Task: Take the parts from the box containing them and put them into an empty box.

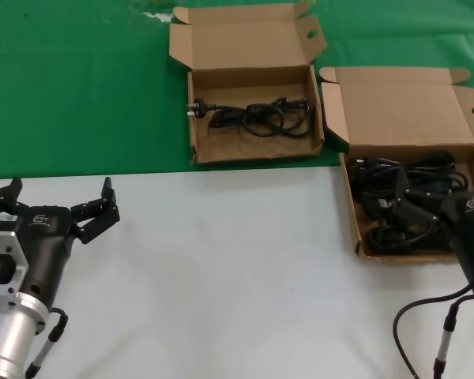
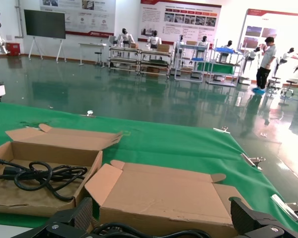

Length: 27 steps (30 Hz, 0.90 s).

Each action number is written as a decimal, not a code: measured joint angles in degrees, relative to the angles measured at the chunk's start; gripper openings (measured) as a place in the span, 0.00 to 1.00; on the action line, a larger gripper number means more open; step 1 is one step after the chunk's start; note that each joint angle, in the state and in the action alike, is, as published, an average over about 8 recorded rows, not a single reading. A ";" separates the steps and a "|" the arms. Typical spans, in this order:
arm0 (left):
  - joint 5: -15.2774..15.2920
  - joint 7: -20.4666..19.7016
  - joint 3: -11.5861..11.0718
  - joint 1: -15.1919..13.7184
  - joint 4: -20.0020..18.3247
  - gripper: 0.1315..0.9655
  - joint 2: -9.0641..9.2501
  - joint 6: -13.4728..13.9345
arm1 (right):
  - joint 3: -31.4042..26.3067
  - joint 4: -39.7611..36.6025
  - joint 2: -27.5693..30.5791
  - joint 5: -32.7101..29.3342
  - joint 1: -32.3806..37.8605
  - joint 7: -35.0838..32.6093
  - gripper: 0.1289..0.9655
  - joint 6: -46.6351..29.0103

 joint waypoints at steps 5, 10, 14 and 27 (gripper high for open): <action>0.00 0.00 0.00 0.00 0.00 1.00 0.00 0.00 | 0.00 0.00 0.00 0.00 0.00 0.00 1.00 0.00; 0.00 0.00 0.00 0.00 0.00 1.00 0.00 0.00 | 0.00 0.00 0.00 0.00 0.00 0.00 1.00 0.00; 0.00 0.00 0.00 0.00 0.00 1.00 0.00 0.00 | 0.00 0.00 0.00 0.00 0.00 0.00 1.00 0.00; 0.00 0.00 0.00 0.00 0.00 1.00 0.00 0.00 | 0.00 0.00 0.00 0.00 0.00 0.00 1.00 0.00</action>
